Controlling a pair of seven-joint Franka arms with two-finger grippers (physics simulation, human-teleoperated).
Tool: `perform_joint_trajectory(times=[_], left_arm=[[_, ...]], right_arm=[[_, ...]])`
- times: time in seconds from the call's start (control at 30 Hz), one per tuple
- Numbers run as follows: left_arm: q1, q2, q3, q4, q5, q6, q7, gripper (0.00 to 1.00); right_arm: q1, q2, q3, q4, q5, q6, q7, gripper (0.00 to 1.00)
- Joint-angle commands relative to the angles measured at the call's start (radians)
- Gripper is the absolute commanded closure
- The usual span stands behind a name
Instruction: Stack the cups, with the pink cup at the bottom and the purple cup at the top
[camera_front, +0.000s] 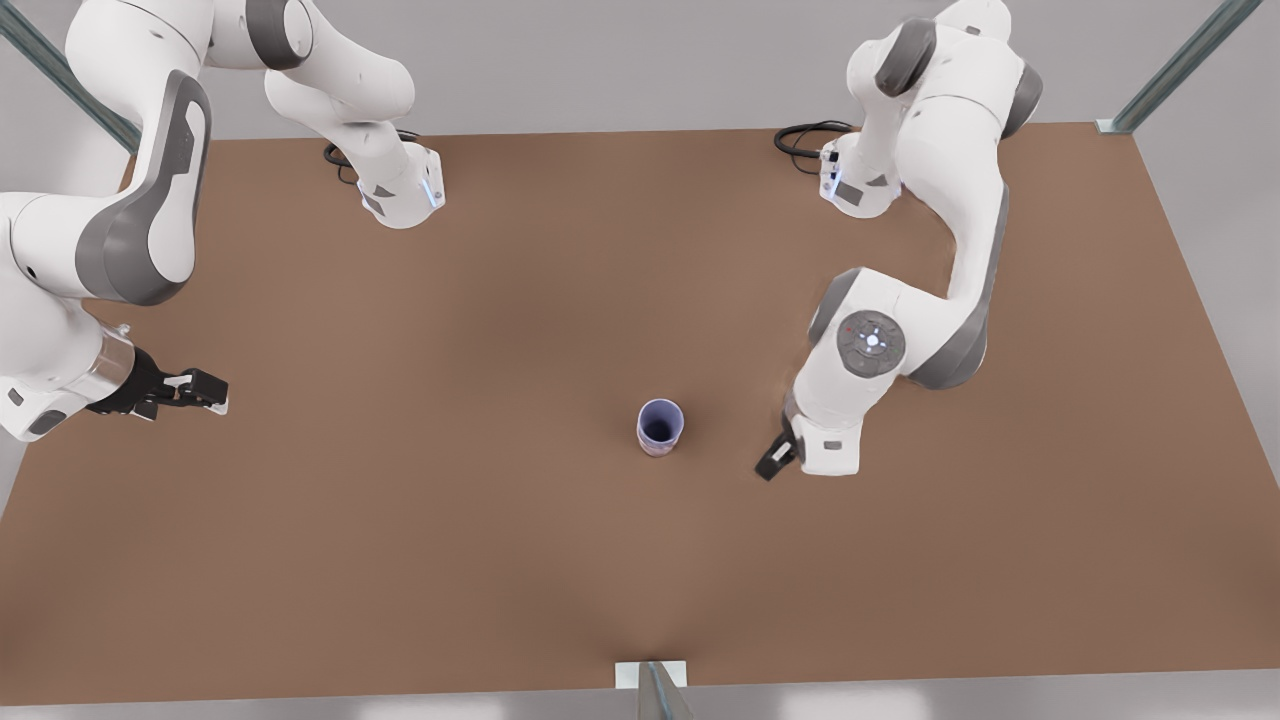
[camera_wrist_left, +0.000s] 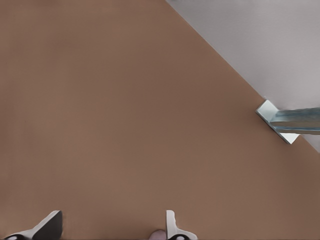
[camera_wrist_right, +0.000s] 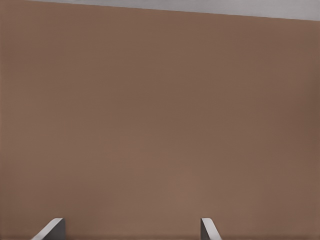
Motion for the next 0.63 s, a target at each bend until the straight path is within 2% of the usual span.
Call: perform_joint_trajectory(times=[0.0,0.07,0.13,0.2,0.33,0.43,0.5,0.6], left_arm=[[0.073,-0.032,0.025,0.001,-0.013,-0.275,0.849,0.0],[0.075,-0.095,0.13,0.003,-0.011,-0.359,1.065,0.0],[0.104,-0.244,0.122,-0.04,-0.014,-0.376,1.113,0.0],[0.113,-0.333,0.119,-0.092,0.003,-0.369,1.134,0.0],[0.113,-0.365,0.119,-0.12,0.003,-0.347,1.143,0.0],[0.113,-0.377,0.117,-0.122,0.001,-0.335,1.355,0.0],[0.112,-0.419,0.119,-0.2,0.001,-0.261,1.364,0.0],[0.11,-0.42,0.119,-0.198,0.001,-0.263,1.353,0.0]], right_arm=[[0.0,-0.001,0.0,0.0,0.001,0.0,0.001,0.0],[0.0,0.0,0.0,0.002,0.001,0.0,0.001,0.0],[0.0,-0.001,0.0,0.002,0.001,0.0,0.001,0.0],[0.0,0.0,0.0,0.002,0.001,0.0,0.001,0.0],[0.0,0.0,0.0,0.002,0.001,0.0,0.001,0.0],[0.0,0.0,0.0,0.002,0.001,0.0,0.001,0.0],[0.0,0.0,0.0,0.002,0.001,0.0,0.001,0.0],[0.0,0.0,0.0,0.002,0.001,0.008,0.001,0.0]])
